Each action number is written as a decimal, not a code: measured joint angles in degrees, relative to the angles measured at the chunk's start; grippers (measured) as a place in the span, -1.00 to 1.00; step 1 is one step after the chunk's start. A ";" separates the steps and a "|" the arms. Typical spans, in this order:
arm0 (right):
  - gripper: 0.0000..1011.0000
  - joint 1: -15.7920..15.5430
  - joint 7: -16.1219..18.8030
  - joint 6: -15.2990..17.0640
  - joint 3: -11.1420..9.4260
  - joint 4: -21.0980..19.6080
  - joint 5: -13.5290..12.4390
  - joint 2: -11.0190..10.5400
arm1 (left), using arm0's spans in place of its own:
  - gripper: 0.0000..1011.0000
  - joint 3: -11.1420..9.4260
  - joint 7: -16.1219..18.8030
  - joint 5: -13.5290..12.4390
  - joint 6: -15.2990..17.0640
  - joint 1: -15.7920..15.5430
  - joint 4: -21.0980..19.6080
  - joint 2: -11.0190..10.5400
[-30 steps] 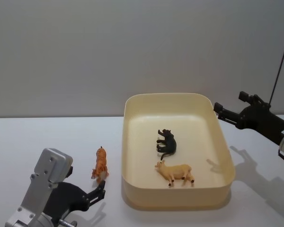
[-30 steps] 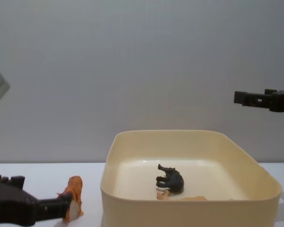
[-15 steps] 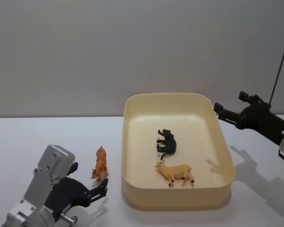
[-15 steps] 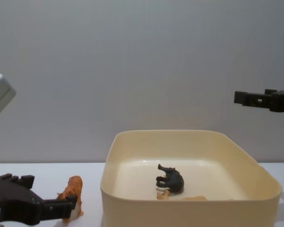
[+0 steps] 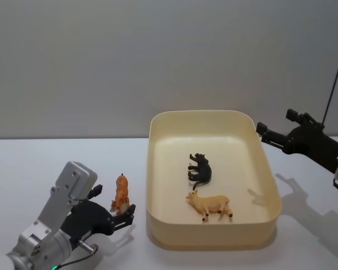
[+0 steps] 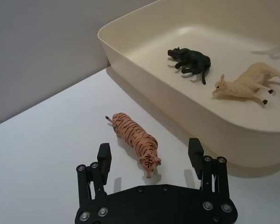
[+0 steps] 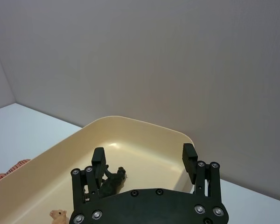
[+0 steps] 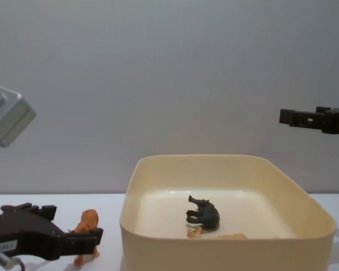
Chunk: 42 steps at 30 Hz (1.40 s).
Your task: Pick up the toy alternately with two hands and place it into the central storage box.
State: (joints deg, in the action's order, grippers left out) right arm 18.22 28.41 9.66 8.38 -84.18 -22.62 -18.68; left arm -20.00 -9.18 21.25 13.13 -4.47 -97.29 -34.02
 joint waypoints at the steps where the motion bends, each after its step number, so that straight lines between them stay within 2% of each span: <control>1: 0.98 0.00 0.00 0.00 0.00 0.00 0.00 0.00 | 0.98 0.00 -0.38 -0.12 0.00 -0.26 0.24 0.11; 13: 0.98 0.00 0.00 0.00 0.00 0.01 0.00 0.00 | 0.98 0.03 -5.93 -1.86 -0.13 -4.71 6.55 2.87; 20: 0.98 0.00 0.00 0.00 0.00 0.01 0.01 0.00 | 0.98 0.09 -7.69 -2.05 -0.23 -6.11 8.70 3.69; 31: 0.98 0.00 0.00 0.00 0.00 0.01 0.00 0.00 | 0.44 0.15 -9.28 -2.20 -0.31 -7.41 10.71 4.50; 35: 0.98 0.00 0.00 0.00 0.00 0.01 0.00 0.00 | 0.16 0.17 -9.58 -2.23 -0.34 -7.67 11.15 4.66; 39: 0.98 0.00 0.00 0.00 0.00 0.01 0.00 0.00 | -0.04 0.18 -9.78 -2.26 -0.35 -7.83 11.39 4.76; 40: 0.98 0.00 0.00 0.00 0.00 0.01 0.01 0.00 | -0.16 0.17 -9.80 -2.26 -0.35 -7.86 11.43 4.77; 42: 0.98 0.00 0.00 0.00 0.00 0.01 0.00 0.00 | -0.24 0.18 -9.87 -2.27 -0.35 -7.92 11.51 4.79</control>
State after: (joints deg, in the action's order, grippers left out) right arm 18.22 28.42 9.66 8.38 -84.17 -22.61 -18.67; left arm -19.82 -19.05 18.98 12.78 -12.39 -85.78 -29.23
